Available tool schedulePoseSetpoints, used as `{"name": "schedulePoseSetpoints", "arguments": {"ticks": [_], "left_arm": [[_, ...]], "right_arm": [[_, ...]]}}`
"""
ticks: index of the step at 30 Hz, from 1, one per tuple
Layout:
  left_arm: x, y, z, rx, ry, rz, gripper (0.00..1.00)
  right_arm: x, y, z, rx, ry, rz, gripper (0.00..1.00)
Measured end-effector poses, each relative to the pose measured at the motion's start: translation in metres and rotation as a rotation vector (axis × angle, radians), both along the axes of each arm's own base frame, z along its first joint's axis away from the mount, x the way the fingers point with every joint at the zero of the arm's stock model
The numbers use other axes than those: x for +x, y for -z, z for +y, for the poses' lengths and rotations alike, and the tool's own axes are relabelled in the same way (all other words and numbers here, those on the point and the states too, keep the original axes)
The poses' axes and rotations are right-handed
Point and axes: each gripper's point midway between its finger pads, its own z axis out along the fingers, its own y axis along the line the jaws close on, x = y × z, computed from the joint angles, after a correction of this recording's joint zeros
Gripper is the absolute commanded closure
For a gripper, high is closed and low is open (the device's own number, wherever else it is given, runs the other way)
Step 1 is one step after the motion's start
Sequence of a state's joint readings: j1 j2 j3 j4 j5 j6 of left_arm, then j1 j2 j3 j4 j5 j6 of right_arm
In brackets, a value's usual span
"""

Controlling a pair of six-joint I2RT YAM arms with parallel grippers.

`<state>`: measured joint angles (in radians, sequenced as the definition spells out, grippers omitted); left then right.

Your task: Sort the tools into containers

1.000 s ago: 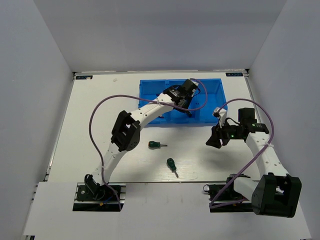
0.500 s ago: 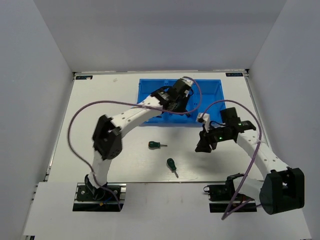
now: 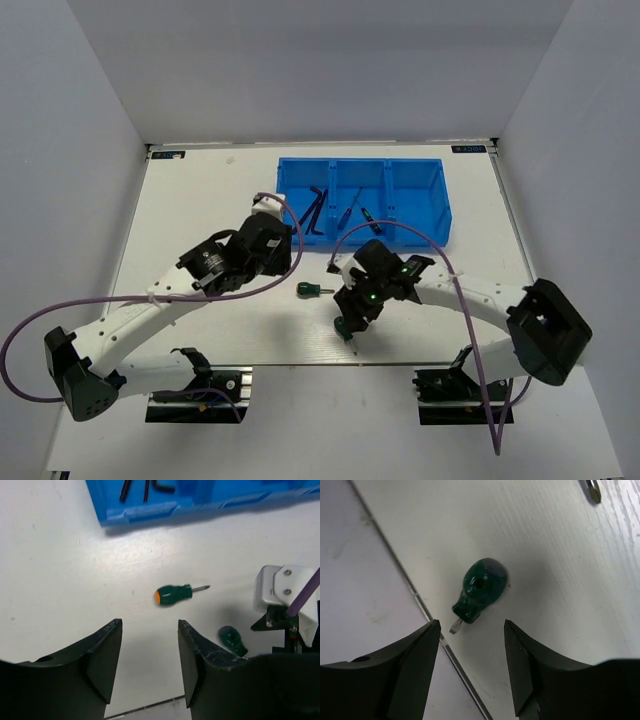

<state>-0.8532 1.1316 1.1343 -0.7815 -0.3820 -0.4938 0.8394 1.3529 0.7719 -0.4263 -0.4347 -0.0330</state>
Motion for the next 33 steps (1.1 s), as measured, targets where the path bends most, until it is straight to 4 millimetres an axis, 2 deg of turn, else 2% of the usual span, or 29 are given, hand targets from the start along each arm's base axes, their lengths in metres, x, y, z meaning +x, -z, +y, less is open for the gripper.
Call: {"name": "schedulePoseSetpoints", "arguments": {"ticks": [2,4,7,8,11,17,20,23,24,26,27,30,33], "left_arm": [[-0.007,0.018,0.006,0.020,-0.017,0.042,0.40],[-0.011,0.027,0.010,0.031,-0.029,0.068,0.38],[-0.013,0.030,0.009,0.024,-0.033,0.076,0.35],[-0.013,0.031,0.008,0.020,-0.033,0.078,0.35],[-0.012,0.033,0.004,0.011,-0.022,0.078,0.30],[-0.012,0.048,0.001,0.036,0.012,0.081,0.29],[-0.013,0.054,0.003,0.052,0.022,0.084,0.29],[-0.015,0.057,0.006,0.055,0.025,0.081,0.34],[-0.016,0.058,0.008,0.053,0.025,0.079,0.36],[-0.019,0.058,0.011,0.047,0.026,0.071,0.40],[-0.020,0.058,0.012,0.043,0.026,0.068,0.41],[-0.020,0.062,0.009,0.042,0.046,0.063,0.38],[-0.018,0.075,-0.002,0.060,0.103,0.084,0.25]], "right_arm": [[0.001,0.011,0.001,-0.063,0.031,-0.014,0.38],[0.008,0.021,0.001,-0.125,0.079,-0.049,0.37],[0.012,0.030,0.004,-0.177,0.108,-0.080,0.34],[0.013,0.032,0.005,-0.186,0.115,-0.083,0.30],[0.013,0.032,0.012,-0.192,0.127,-0.103,0.30],[0.004,0.041,0.020,-0.226,0.116,-0.128,0.37],[0.000,0.047,0.020,-0.248,0.107,-0.141,0.45],[0.001,0.048,0.021,-0.258,0.110,-0.164,0.54],[0.003,0.049,0.021,-0.263,0.116,-0.172,0.65],[0.006,0.048,0.024,-0.264,0.127,-0.179,0.82],[0.008,0.049,0.025,-0.262,0.129,-0.184,0.98],[0.013,0.048,0.024,-0.268,0.136,-0.206,1.00],[0.024,0.046,0.015,-0.287,0.136,-0.244,1.00]]}}
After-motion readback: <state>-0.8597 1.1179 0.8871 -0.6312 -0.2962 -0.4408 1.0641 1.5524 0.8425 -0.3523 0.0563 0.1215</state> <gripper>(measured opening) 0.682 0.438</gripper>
